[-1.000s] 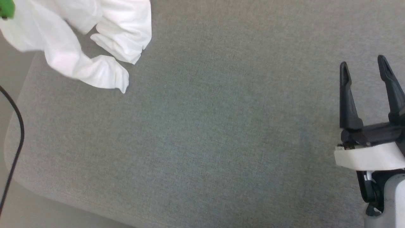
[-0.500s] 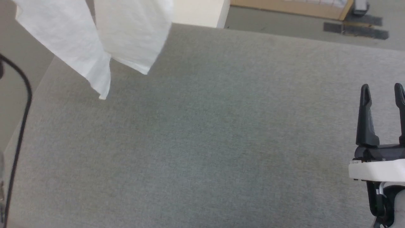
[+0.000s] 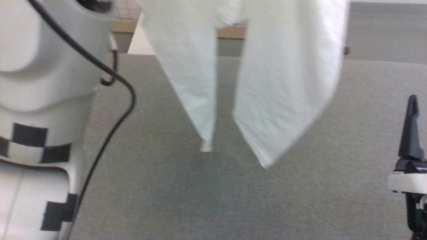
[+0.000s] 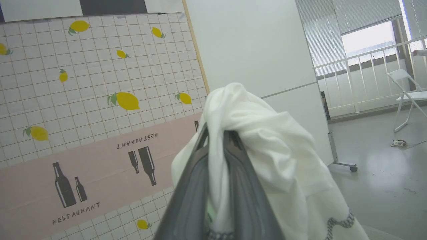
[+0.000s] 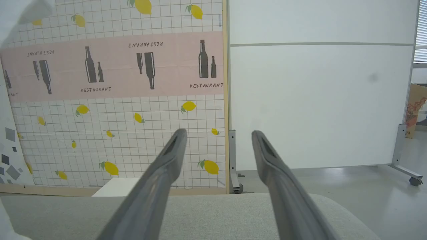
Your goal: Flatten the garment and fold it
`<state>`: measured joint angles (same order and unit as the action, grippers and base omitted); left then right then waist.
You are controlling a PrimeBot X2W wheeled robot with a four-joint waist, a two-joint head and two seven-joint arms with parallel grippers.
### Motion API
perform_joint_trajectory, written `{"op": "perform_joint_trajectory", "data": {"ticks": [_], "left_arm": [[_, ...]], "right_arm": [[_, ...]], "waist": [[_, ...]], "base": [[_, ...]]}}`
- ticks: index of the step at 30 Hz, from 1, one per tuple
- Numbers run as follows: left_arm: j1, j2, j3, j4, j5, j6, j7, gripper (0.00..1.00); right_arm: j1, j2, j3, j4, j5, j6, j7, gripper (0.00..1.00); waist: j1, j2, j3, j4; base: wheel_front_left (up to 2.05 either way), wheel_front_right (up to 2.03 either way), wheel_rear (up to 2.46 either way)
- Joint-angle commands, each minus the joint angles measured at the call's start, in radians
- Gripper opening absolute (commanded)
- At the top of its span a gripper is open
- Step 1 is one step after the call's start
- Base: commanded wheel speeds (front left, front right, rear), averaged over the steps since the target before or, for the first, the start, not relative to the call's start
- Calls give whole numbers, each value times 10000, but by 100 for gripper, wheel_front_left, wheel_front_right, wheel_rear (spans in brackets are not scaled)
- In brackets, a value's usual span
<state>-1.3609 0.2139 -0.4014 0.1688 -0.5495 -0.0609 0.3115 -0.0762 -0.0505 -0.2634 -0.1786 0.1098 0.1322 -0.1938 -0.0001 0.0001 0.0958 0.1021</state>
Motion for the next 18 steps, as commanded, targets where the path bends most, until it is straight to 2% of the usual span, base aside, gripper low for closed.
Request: {"op": "perform_joint_trajectory", "data": {"ticks": [1, 5, 11, 18], "left_arm": [[245, -176, -130, -68, -156, 1, -3, 0], [1046, -485, -667, -182, -157, 56, 42, 0], [2904, -427, -1407, -255, 60, 278, -114, 0], [5472, 154, -2387, 594, 312, 396, -99, 0]], "right_arm": [[122, 2, -149, -120, -13, -15, 37, 100], [243, 2, -516, -435, -22, -15, 225, 100], [288, 2, -549, -651, 114, -15, 363, 100], [66, 3, -193, -640, 236, -15, 356, 100]], "waist": [[1, -1, -380, -640], [1, -1, -282, -1071], [1, -1, 154, -1558], [1, -1, 719, -1989]], "base": [[0, 0, 0], [0, 0, 0], [0, 0, 0], [0, 0, 0]]}}
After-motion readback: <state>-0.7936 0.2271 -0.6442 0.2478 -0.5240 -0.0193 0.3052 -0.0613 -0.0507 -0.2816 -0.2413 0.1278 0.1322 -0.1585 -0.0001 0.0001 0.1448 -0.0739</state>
